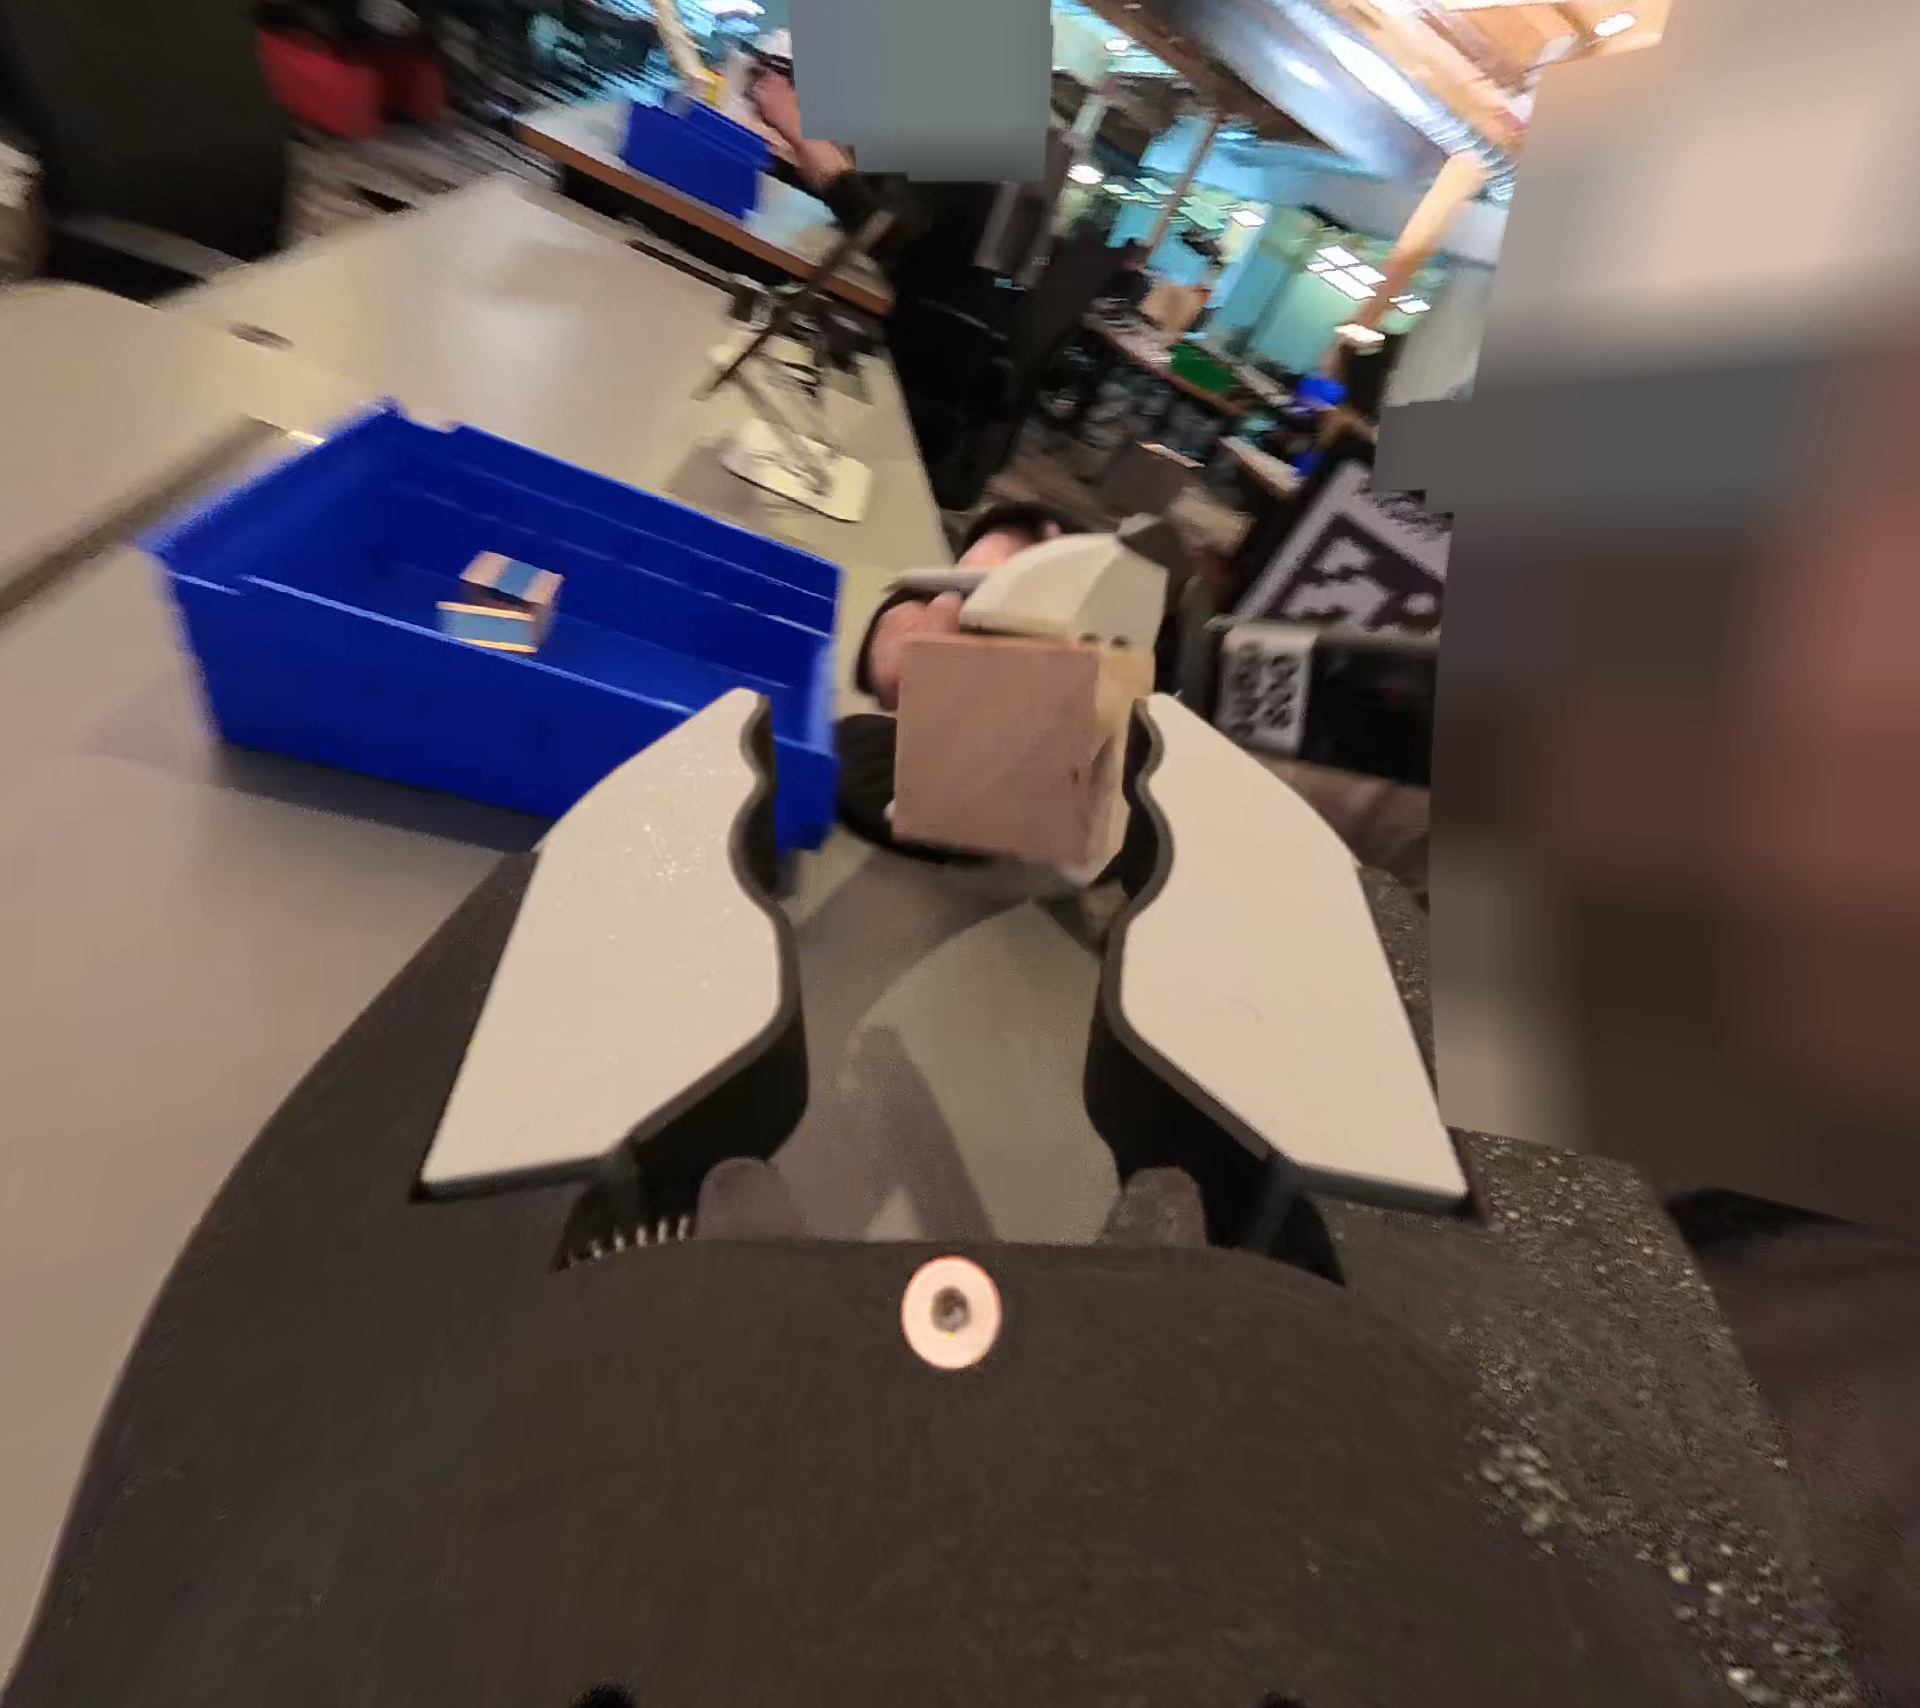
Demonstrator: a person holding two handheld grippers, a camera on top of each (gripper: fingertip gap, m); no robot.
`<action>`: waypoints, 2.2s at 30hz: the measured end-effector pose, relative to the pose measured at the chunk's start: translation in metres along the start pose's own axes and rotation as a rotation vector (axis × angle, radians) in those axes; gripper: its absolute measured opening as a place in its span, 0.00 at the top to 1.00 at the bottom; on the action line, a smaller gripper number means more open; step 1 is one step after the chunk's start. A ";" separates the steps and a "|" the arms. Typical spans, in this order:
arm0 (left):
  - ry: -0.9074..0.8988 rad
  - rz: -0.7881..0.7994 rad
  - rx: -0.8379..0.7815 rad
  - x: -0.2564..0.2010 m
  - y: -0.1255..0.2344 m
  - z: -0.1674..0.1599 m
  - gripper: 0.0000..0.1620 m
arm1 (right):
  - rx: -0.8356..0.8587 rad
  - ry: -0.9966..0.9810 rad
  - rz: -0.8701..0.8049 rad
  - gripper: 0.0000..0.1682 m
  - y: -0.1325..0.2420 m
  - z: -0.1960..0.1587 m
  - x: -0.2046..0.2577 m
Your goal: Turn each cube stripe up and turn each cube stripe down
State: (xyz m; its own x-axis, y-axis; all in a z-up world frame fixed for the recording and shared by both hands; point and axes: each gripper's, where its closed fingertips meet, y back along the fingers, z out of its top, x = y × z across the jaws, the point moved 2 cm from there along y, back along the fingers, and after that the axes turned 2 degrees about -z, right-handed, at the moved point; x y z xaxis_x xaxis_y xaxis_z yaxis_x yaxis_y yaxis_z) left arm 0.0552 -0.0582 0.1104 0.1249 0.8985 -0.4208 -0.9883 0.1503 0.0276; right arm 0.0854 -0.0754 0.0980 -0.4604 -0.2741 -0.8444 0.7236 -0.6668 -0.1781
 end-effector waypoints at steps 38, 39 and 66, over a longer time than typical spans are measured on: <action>0.261 0.931 0.755 0.079 0.243 -0.134 0.65 | 1.441 -0.737 0.509 0.64 0.097 -0.336 0.013; 0.260 0.946 0.768 0.084 0.245 -0.137 0.65 | 1.432 -0.733 0.503 0.64 0.099 -0.331 0.007; 0.566 0.986 1.003 0.119 0.265 -0.202 0.73 | 1.207 -0.594 0.281 0.64 0.093 -0.253 -0.063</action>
State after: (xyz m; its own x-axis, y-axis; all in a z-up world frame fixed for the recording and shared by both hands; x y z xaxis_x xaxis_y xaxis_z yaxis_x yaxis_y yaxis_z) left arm -0.2091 0.0054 -0.1154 -0.8113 0.5671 -0.1418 -0.1576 0.0214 0.9873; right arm 0.3116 0.0553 0.0067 -0.7438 -0.5474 -0.3835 0.0765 -0.6397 0.7648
